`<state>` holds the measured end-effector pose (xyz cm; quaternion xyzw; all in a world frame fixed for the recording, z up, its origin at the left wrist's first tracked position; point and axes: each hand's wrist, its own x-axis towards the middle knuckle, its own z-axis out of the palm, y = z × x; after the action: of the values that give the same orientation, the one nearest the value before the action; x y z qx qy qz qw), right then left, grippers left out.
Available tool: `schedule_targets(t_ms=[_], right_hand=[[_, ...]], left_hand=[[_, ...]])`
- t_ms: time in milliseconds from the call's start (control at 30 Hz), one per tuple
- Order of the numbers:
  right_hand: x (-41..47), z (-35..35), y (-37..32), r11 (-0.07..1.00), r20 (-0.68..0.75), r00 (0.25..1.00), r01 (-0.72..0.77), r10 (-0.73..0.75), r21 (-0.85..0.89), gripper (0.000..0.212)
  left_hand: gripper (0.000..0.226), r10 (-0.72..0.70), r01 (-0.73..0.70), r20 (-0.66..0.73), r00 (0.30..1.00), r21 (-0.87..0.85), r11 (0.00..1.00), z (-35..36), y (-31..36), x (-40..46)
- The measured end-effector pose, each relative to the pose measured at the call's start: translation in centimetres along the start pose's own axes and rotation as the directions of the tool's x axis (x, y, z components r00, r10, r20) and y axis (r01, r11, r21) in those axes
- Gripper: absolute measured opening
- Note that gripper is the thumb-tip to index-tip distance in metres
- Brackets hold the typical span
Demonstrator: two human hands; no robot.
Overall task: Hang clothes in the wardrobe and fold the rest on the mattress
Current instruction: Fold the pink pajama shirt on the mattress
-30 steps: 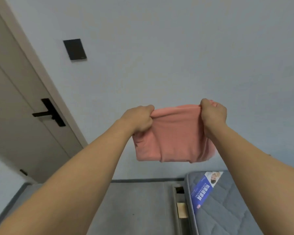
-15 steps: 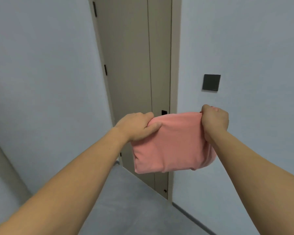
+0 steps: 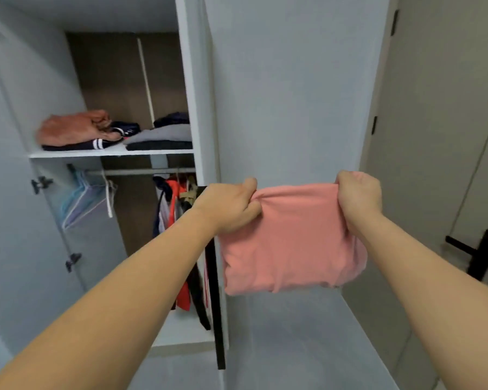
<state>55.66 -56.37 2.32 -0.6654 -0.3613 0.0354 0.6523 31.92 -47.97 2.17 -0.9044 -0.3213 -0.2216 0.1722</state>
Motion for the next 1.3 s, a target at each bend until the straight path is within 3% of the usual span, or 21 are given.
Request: schedule_targets(t_ms=[67,167,300,367,567,633,700,967,1100,1200,1300], right_hand=[[-2.2,4.5,-2.7,0.986,0.093,0.983,0.164,-0.161,-0.024,0.028],[-5.8,10.8,-6.9,0.919,0.122,0.912,0.394,-0.392,0.009,0.024],[-9.3,18.8,-11.7,0.838,0.258,0.804,0.543,-0.536,0.052,0.019],[-10.6,22.9,-13.6,0.781,0.3,0.731,0.618,-0.613,0.09,0.027],[-12.4,34.3,-18.3,0.704,0.526,0.543,0.692,-0.655,0.162,0.053],[-12.0,37.4,-19.2,0.656,0.605,0.446,0.734,-0.66,0.175,0.051],[-10.9,40.2,-19.6,0.62,0.644,0.396,0.768,-0.654,0.158,0.041],[-0.9,49.9,-20.2,0.755,0.488,0.61,0.631,-0.624,0.177,0.016],[4.4,54.6,-22.6,0.76,0.376,0.664,0.601,-0.647,0.246,0.018],[9.3,58.9,-24.6,0.752,0.327,0.679,0.622,-0.657,0.218,0.015],[13.3,63.2,-26.5,0.782,0.25,0.741,0.594,-0.623,0.187,0.021]], left_hand=[[0.026,-0.097,0.096,0.048,0.994,0.032,0.995,-2.1,-4.7,-2.9],[0.014,-0.223,0.215,0.062,0.973,0.119,0.969,-4.5,-11.4,-6.4],[0.012,-0.388,0.381,0.009,0.922,0.167,0.909,-6.7,-19.9,-10.5],[0.017,-0.447,0.445,-0.037,0.894,0.191,0.875,-7.5,-24.0,-12.2],[0.027,-0.544,0.541,-0.105,0.833,0.367,0.757,-7.2,-36.6,-14.9],[0.027,-0.574,0.57,-0.119,0.81,0.387,0.725,-6.4,-40.1,-14.5],[0.027,-0.583,0.576,-0.126,0.802,0.42,0.701,-5.4,-42.9,-13.0],[0.02,-0.529,0.619,-0.321,0.785,0.395,0.678,-2.5,-51.0,-1.5],[0.016,-0.498,0.644,-0.416,0.761,0.391,0.657,-3.0,-55.4,4.1],[0.013,-0.485,0.653,-0.449,0.75,0.389,0.65,-3.7,-59.3,8.8],[0.018,-0.48,0.661,-0.474,0.738,0.368,0.654,-4.1,-63.0,13.4]])
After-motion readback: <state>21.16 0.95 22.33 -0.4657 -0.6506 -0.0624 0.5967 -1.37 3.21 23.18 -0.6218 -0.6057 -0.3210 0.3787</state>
